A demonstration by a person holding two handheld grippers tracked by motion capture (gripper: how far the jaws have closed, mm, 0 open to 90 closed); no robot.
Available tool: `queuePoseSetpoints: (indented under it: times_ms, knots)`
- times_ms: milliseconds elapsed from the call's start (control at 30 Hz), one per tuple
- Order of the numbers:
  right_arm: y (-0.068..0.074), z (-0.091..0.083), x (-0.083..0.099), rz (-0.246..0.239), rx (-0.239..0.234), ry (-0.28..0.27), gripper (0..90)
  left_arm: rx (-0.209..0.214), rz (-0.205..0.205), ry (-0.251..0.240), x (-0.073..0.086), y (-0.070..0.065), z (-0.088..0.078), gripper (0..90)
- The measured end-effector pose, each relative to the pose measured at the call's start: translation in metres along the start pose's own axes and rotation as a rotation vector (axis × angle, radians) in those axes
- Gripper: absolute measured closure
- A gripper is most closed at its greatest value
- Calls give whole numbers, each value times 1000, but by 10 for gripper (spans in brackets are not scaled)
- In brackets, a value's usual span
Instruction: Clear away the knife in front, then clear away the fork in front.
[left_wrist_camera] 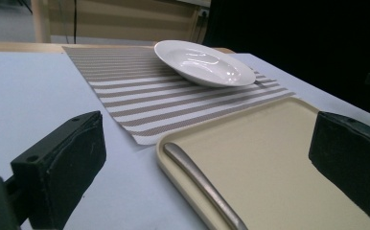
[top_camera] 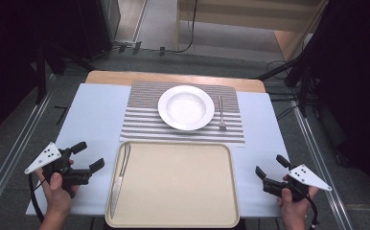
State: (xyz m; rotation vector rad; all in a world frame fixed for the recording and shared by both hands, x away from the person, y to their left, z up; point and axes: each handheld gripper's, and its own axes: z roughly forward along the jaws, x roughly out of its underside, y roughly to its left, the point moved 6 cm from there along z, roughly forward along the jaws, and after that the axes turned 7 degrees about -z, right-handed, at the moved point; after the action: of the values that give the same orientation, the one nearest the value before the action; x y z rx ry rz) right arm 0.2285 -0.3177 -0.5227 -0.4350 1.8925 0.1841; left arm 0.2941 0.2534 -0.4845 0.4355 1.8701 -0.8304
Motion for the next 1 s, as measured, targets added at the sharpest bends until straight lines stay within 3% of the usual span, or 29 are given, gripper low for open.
queuePoseSetpoints:
  times_ms: [200, 267, 500, 733, 833, 1000]
  knots:
    - [-2, -1, -11, 7, -3, -1, 98, -71, -14, -40, 1, 19, -13, 0]
    - [-3, 0, -15, 10, -6, -3, 98, -69, -23, -63, 1, 23, -17, 0]
    - [-2, 12, -30, -4, -11, 2, 98, -102, -3, -76, 6, 33, -25, 0]
    - [-4, 33, -45, 19, -19, 27, 99, -102, 15, -79, 11, 34, -24, 0]
    - [-4, 43, -53, 12, -32, 31, 99, -106, 43, -70, 13, 31, -22, 0]
    - [-6, 57, -67, 12, -43, 44, 99, -102, 41, -73, 14, 30, -21, 0]
